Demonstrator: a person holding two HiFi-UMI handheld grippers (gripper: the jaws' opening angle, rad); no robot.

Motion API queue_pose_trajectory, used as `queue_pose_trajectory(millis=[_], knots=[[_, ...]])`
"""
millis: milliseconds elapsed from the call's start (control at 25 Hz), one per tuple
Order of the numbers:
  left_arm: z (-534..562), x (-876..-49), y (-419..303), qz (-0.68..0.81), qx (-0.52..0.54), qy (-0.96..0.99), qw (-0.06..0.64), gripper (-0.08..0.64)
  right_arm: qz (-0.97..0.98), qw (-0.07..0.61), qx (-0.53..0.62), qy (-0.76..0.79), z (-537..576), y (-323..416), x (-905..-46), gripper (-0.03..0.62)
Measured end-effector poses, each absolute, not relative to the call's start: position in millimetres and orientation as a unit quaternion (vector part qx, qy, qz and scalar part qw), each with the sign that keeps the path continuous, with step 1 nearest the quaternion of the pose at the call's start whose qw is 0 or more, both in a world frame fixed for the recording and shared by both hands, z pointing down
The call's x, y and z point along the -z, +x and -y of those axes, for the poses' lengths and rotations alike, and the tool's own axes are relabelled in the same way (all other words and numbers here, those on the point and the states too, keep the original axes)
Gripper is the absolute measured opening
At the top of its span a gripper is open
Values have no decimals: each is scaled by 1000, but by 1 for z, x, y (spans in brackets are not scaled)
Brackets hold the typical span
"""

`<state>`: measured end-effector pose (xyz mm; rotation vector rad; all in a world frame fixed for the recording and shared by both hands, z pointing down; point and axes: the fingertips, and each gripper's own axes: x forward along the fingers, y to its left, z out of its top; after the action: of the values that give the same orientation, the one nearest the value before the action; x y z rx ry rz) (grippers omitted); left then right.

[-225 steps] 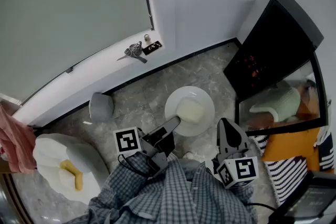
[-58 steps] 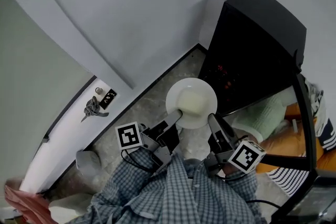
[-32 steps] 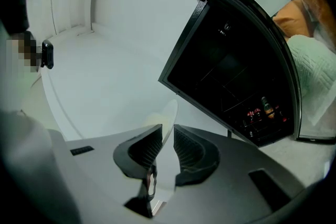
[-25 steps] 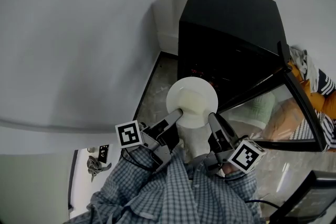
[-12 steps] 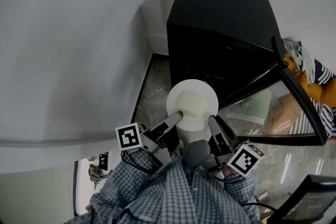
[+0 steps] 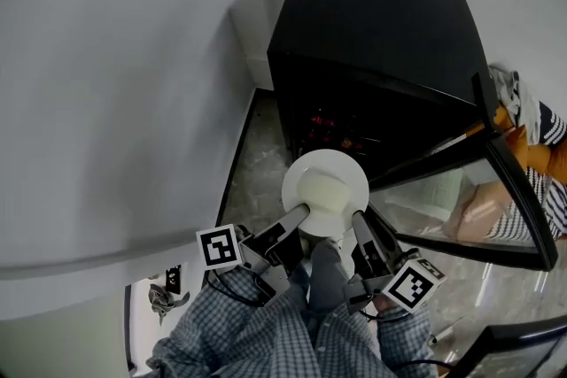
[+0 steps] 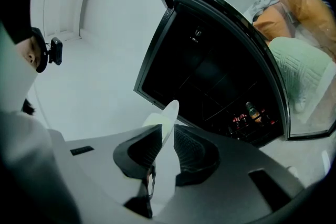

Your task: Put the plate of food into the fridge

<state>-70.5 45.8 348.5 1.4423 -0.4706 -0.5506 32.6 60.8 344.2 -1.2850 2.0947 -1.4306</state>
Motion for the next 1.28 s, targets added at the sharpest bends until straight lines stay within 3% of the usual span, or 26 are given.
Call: queue_pose_trajectory(millis=[1280], knots=[[38,-473,-36,244,249,629,695,51,-710,134,505,-472,29,71,-464,74]])
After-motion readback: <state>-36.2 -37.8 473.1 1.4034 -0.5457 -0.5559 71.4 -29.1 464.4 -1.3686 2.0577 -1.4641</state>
